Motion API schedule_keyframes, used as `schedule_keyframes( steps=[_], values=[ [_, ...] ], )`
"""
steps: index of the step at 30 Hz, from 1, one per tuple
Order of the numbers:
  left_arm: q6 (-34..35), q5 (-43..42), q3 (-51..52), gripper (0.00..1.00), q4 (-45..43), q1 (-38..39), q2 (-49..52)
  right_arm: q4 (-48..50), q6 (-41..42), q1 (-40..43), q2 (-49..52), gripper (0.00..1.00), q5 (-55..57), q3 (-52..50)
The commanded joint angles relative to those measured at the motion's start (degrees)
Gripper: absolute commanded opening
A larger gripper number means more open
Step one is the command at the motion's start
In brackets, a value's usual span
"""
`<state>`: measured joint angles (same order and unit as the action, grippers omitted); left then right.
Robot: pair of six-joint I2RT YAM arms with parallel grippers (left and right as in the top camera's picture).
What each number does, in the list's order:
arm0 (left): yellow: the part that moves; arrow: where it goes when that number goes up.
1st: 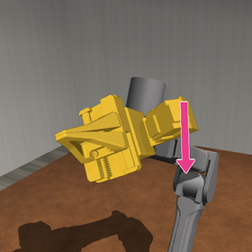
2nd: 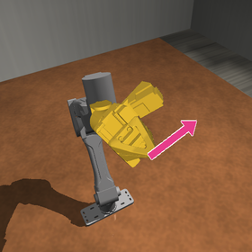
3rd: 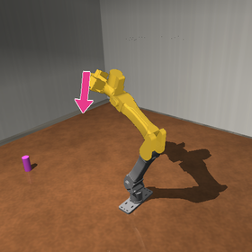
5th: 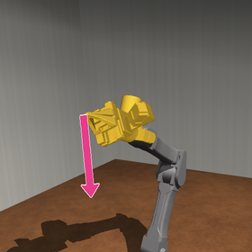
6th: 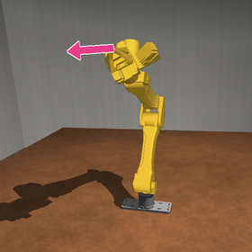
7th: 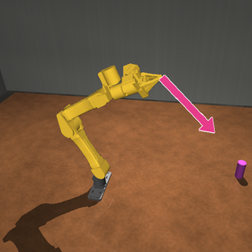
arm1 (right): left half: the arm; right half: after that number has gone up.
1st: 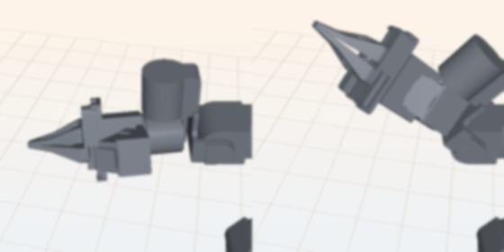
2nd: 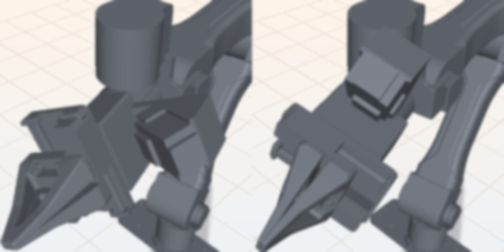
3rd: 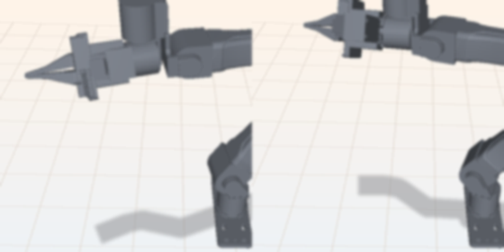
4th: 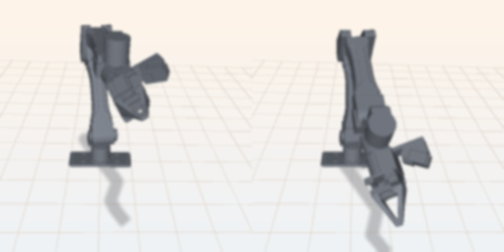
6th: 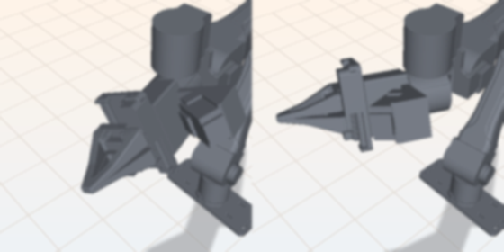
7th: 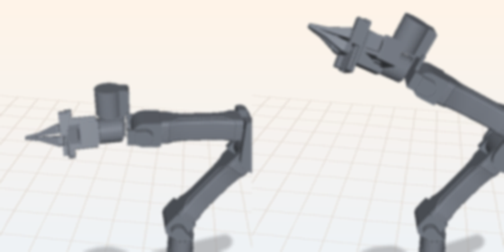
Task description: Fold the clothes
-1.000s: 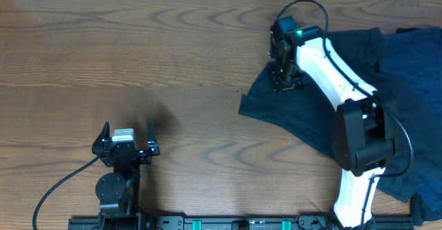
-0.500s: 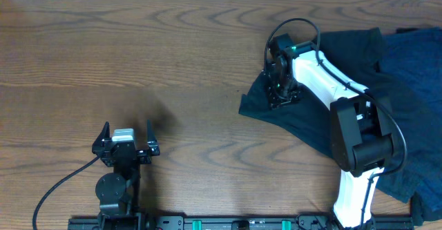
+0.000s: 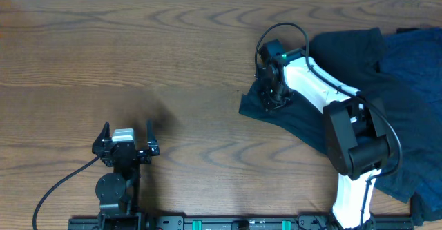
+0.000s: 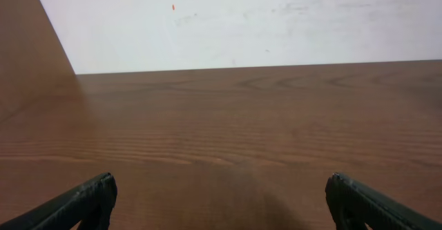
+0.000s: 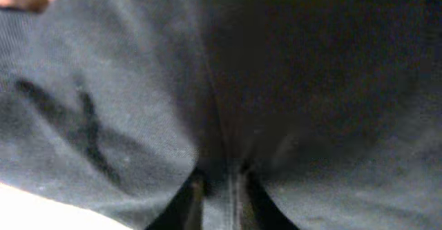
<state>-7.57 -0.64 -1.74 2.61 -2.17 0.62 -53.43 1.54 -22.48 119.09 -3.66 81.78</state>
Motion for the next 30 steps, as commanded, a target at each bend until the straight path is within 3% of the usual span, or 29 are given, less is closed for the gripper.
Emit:
schedule_keyframes(
  steps=[1, 16, 30],
  values=[
    [-0.52, 1.16, 1.51, 0.98, 1.49, -0.22, -0.35, 1.07, -0.33, -0.46, -0.35, 0.01, 1.09, -2.60],
    [-0.52, 1.16, 1.51, 0.98, 1.49, -0.22, -0.35, -2.43, -0.35, 3.56, -5.84, 0.01, 0.22, 4.98],
    [-0.52, 1.16, 1.51, 0.98, 1.49, -0.22, -0.35, 4.15, -0.33, 11.85, -7.08, 0.02, 0.35, 0.76]
  ],
)
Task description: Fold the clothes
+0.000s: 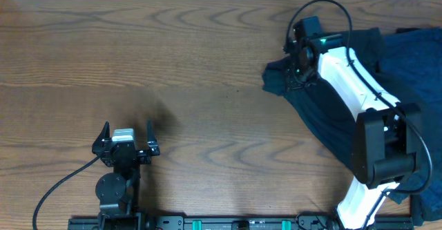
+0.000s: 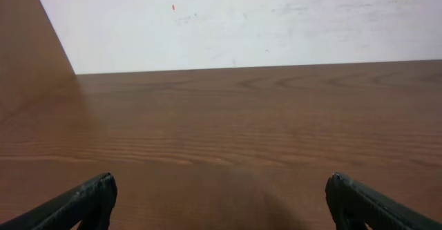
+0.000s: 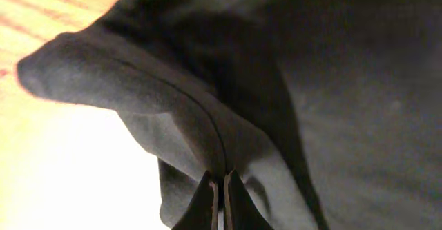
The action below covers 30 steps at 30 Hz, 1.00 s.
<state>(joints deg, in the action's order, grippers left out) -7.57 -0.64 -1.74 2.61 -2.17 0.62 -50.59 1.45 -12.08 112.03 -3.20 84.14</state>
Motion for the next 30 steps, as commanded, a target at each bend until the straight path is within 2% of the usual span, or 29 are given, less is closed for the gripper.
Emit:
schedule_keyframes(
  steps=[1, 7, 14, 20, 25, 27, 30],
  values=[
    [-0.52, 1.16, 1.51, 0.98, 1.49, -0.22, -0.35, 2.32, -0.24, 1.88, 0.07, 0.02, 0.00, -2.03],
    [-0.52, 1.16, 1.51, 0.98, 1.49, -0.22, -0.35, 7.67, -0.20, 5.07, 0.70, 0.04, 0.00, -3.76],
    [-0.52, 1.16, 1.51, 0.98, 1.49, -0.22, -0.35, 9.53, -0.22, 7.63, 2.14, 0.17, 0.68, -4.13],
    [-0.52, 1.16, 1.51, 0.98, 1.49, -0.22, -0.35, 12.55, -0.24, 8.81, 3.80, 0.18, 0.85, -4.15],
    [-0.52, 1.16, 1.51, 0.98, 1.49, -0.22, -0.35, 10.84, -0.46, 8.52, 1.31, 0.28, -0.09, -0.44],
    [-0.52, 1.16, 1.51, 0.98, 1.49, -0.22, -0.35, 8.13, -3.21, 7.91, -0.98, 0.31, -3.21, 1.51],
    [-0.52, 1.16, 1.51, 0.98, 1.49, -0.22, -0.35, 4.00, -11.17, 4.87, -5.27, 0.29, -5.97, 2.16]
  ],
)
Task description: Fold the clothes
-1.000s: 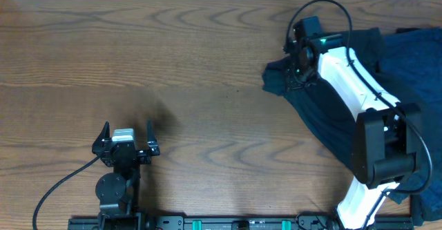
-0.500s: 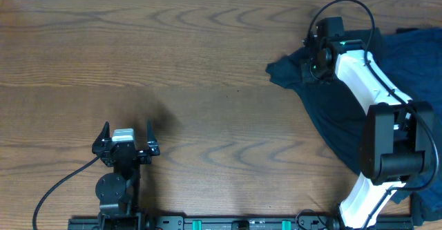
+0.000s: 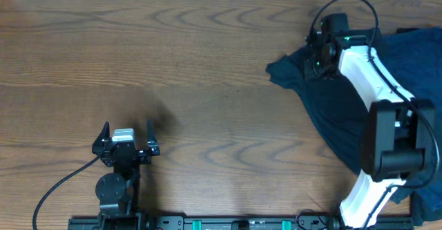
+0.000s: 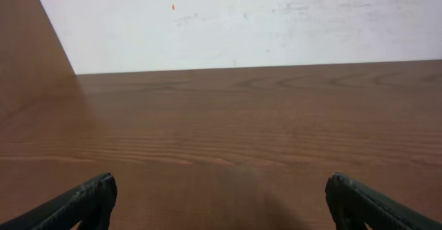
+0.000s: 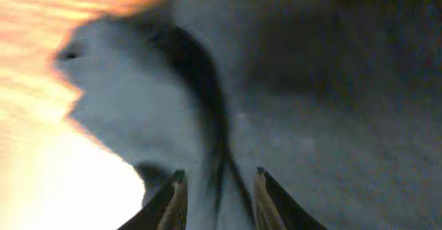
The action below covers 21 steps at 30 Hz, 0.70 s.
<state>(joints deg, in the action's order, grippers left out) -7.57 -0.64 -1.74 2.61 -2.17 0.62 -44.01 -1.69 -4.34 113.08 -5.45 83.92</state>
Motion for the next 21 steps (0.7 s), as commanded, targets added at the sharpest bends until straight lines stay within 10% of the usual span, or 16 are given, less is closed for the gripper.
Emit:
schedule_keyframes(
  steps=[1, 21],
  values=[
    [-0.52, 1.16, 1.51, 0.98, 1.49, -0.22, -0.35, -3.67, -9.97, -4.04, -6.73, 0.28, -3.48, 2.38],
    [-0.52, 1.16, 1.51, 0.98, 1.49, -0.22, -0.35, 2.60, -12.07, -14.80, 2.32, 0.32, 15.30, -3.41]
  ],
)
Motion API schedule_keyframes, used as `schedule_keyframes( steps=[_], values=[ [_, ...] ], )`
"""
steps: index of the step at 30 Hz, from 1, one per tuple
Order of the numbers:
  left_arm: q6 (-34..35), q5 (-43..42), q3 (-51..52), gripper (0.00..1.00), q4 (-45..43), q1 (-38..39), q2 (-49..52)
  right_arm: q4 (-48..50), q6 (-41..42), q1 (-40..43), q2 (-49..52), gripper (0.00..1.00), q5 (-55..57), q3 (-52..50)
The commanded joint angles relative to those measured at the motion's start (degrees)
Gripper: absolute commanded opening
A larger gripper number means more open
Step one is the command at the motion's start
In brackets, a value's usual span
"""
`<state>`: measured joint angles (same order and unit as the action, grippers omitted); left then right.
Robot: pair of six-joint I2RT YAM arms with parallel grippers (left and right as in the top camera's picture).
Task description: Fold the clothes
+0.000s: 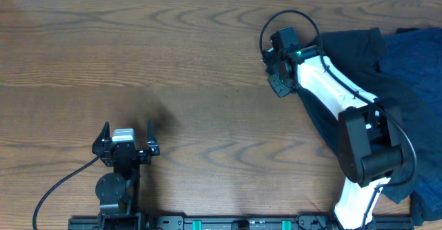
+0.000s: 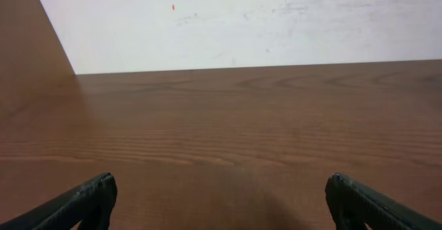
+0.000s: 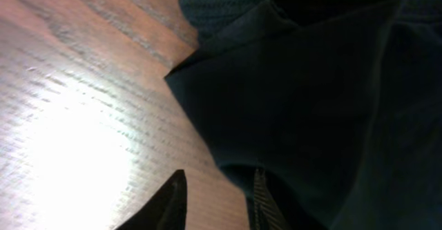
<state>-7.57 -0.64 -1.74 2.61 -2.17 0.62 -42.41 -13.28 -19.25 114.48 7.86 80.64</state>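
A dark, near-black garment point(image 1: 352, 47) lies crumpled at the right of the table, and its left edge fills the right wrist view point(image 3: 311, 85). My right gripper point(image 1: 278, 74) hovers at that left edge, open. In the right wrist view point(image 3: 215, 202) bare wood shows between the fingers, and the right finger stands against the cloth's rim. My left gripper point(image 1: 127, 128) rests near the front left, far from the clothes, wide open over bare wood point(image 2: 221, 206).
A blue garment point(image 1: 414, 57) lies at the far right, partly under the dark one. The wooden table point(image 1: 173, 64) stretches left and centre. A white wall runs along the table's far edge point(image 2: 242, 23).
My right gripper has moved left, from over the body of the dark garment to its left edge. It is still open. The left arm has not moved.
My right gripper was shut on the dark garment near the table's middle. A second later it held the fold further back and right. Then it stood open over the cloth, which lay released with a corner pointing left. It now sits open at that corner.
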Motion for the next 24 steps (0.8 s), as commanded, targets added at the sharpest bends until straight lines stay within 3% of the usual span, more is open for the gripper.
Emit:
schedule_keyframes(
  steps=[1, 5, 9, 24],
  values=[
    [-0.52, 1.16, 1.51, 0.98, 1.49, -0.22, -0.35, 1.25, -0.48, 0.09, 1.05, 0.34, 1.99, -0.13],
    [-0.52, 1.16, 1.51, 0.98, 1.49, -0.22, -0.35, 1.77, -0.48, 0.11, 1.16, 0.37, 1.99, -0.15],
    [-0.52, 1.16, 1.51, 0.98, 1.49, -0.22, -0.35, 2.29, -0.50, 0.11, 1.38, 0.46, 1.95, -0.15],
    [-0.52, 1.16, 1.51, 0.98, 1.49, -0.22, -0.35, 3.48, -0.46, 0.11, 4.52, 0.44, 1.57, -0.15]
  ],
)
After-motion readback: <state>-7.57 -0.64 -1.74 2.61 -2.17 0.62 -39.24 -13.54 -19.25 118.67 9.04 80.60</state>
